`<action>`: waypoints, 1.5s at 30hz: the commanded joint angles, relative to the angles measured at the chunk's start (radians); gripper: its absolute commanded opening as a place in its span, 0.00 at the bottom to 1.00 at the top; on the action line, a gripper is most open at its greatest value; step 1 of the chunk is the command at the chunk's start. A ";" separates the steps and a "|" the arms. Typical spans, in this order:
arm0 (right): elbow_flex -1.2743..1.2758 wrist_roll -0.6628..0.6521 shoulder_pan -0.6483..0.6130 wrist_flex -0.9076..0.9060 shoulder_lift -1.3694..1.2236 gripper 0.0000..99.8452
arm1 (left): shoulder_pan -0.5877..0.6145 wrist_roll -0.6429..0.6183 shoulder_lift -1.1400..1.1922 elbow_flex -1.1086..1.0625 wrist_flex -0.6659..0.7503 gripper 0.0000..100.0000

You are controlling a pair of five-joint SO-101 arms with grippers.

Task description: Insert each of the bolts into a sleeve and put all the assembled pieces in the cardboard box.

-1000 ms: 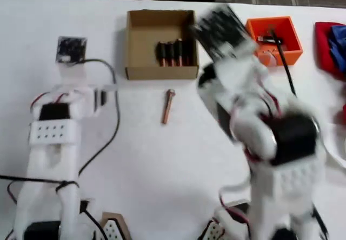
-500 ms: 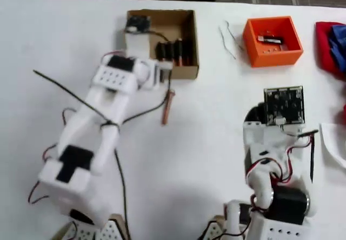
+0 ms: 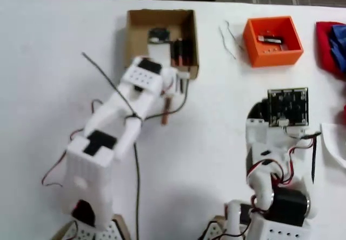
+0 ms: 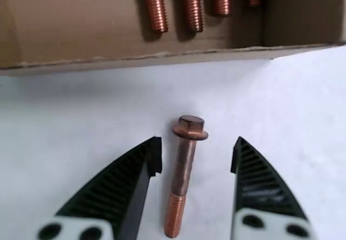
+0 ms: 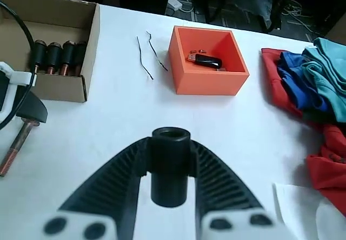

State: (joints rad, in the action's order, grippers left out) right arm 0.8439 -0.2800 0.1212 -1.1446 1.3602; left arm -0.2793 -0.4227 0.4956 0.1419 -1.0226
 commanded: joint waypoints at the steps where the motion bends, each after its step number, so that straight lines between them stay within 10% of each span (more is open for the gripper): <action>1: -0.006 0.006 0.007 0.024 0.010 0.02 | 0.009 0.063 0.000 0.047 -0.011 0.23; 17: -0.006 0.006 0.007 0.024 0.013 0.02 | 0.015 0.103 0.135 0.131 -0.015 0.23; 31: -0.006 0.003 0.010 0.024 0.018 0.02 | 0.023 0.103 0.431 0.647 -0.358 0.09; 45: -0.006 -0.002 0.010 0.024 0.018 0.02 | 0.003 0.204 0.460 0.774 -0.445 0.21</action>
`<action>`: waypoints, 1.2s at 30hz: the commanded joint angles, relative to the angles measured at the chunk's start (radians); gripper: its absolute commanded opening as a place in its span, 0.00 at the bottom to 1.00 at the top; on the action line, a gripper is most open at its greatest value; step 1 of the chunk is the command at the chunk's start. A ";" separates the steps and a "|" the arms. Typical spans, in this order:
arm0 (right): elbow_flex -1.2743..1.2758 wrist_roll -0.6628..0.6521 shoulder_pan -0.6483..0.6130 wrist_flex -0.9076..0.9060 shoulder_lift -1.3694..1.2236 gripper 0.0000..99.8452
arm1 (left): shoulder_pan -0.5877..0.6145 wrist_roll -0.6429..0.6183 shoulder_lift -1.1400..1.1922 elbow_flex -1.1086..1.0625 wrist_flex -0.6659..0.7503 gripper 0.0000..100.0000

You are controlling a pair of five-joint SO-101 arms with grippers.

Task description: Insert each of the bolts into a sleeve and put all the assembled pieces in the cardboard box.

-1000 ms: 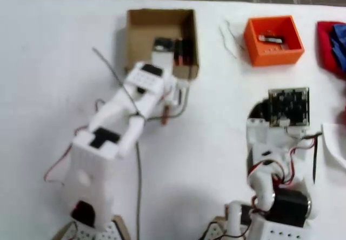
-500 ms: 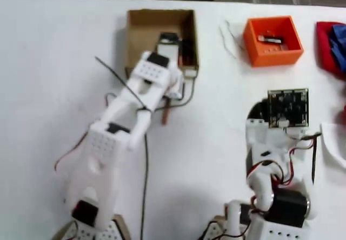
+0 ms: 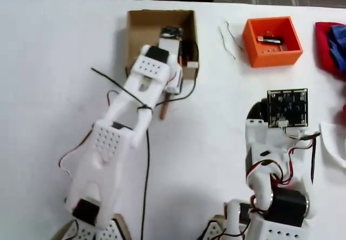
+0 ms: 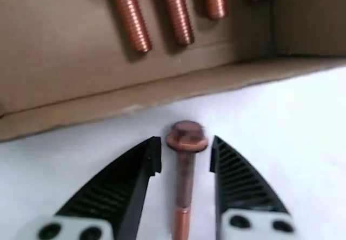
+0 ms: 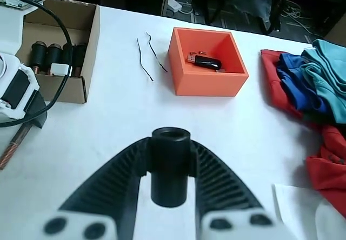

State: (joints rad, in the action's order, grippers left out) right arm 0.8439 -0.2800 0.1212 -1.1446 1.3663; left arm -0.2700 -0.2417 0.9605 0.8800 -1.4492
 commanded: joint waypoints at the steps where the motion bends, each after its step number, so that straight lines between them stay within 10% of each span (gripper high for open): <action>1: -0.008 -0.002 0.010 0.024 0.012 0.02 | -0.008 0.025 0.002 0.035 -0.020 0.21; 22: -0.009 0.005 0.010 0.031 0.012 0.02 | -0.017 0.025 0.018 0.048 0.011 0.02; 36: -0.072 0.055 0.004 -0.010 0.166 0.02 | -0.126 0.017 -0.250 0.562 -0.333 0.02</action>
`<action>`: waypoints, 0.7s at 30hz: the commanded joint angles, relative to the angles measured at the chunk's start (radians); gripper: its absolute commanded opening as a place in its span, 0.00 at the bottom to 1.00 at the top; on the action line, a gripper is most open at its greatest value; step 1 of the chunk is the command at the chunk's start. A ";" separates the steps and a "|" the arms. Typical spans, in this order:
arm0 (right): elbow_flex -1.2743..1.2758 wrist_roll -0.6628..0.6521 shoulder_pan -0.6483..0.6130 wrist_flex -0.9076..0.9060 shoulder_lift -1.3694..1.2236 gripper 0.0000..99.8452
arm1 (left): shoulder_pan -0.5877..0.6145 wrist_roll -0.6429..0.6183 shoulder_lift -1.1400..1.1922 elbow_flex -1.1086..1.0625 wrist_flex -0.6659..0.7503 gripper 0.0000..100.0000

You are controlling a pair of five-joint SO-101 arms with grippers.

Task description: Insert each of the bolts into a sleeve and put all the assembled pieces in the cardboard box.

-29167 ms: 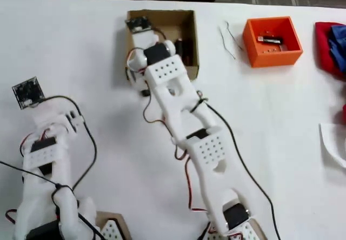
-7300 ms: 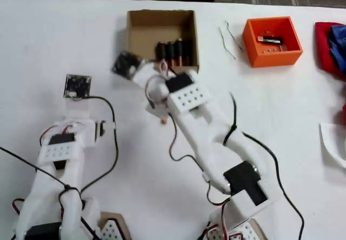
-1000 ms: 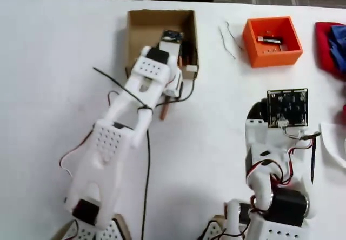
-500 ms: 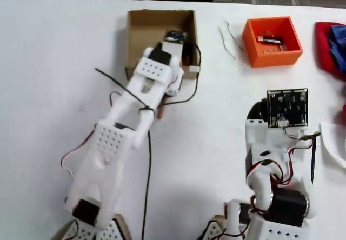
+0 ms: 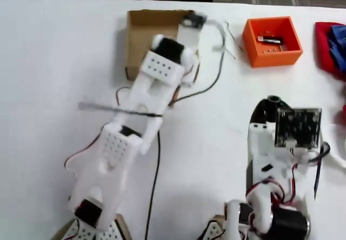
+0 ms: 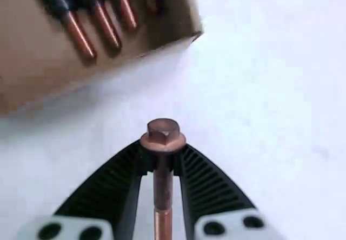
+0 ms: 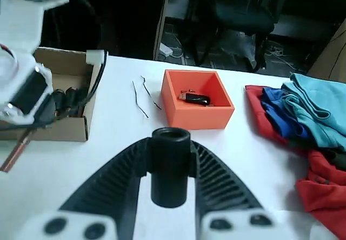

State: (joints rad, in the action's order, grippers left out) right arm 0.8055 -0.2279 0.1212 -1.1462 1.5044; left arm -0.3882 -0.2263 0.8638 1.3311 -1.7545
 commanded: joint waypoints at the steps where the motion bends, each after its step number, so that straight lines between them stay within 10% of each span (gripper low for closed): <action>1: -0.023 0.003 0.005 -0.008 0.036 0.02 | -0.008 0.002 -0.189 0.110 -0.028 0.02; 14: 0.121 0.009 -0.044 0.124 0.030 0.02 | -0.011 0.002 -0.872 -0.392 -0.015 0.02; 21: 0.186 0.011 -0.163 0.240 0.030 0.02 | -0.002 0.006 -1.381 -1.015 0.305 0.02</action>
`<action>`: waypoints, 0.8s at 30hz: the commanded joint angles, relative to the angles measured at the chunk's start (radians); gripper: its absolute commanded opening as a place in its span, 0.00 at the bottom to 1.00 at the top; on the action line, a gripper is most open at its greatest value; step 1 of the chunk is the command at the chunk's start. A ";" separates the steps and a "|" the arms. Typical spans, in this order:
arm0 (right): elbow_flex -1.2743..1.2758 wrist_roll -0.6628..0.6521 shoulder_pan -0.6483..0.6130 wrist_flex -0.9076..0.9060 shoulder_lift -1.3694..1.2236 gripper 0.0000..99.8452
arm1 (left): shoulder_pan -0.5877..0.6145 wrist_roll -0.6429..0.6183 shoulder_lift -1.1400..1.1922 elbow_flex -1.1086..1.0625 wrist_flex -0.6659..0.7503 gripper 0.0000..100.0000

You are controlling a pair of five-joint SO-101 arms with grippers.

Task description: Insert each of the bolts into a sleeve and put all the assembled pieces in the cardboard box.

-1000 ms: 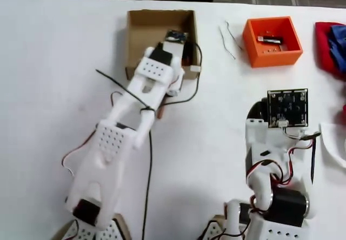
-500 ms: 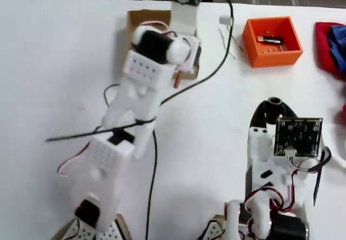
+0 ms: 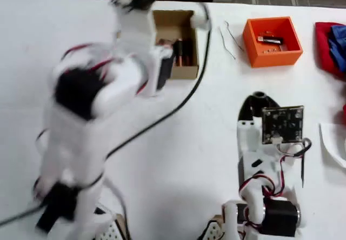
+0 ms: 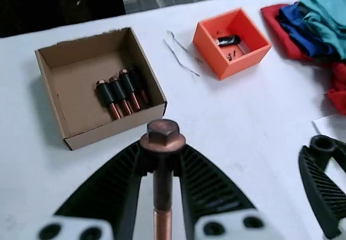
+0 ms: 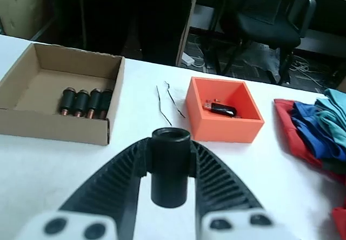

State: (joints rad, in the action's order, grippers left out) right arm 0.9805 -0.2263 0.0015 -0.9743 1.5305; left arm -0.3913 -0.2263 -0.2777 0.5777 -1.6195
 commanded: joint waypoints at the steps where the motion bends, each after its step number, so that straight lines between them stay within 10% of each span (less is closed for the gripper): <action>1: 0.029 0.009 -0.059 0.102 0.004 0.02 | 0.002 0.008 -0.304 -0.364 0.245 0.02; 10: 0.321 0.098 -0.130 0.691 0.004 0.02 | -0.006 0.009 -0.608 -1.041 1.039 0.02; 24: 0.519 0.097 -0.232 0.990 0.012 0.02 | -0.081 0.002 -0.503 -0.898 1.132 0.02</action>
State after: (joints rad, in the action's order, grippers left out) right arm 1.5067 -0.1358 -0.2209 -0.0307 1.5290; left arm -0.4296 -0.2248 -0.7948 -0.3675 -0.5317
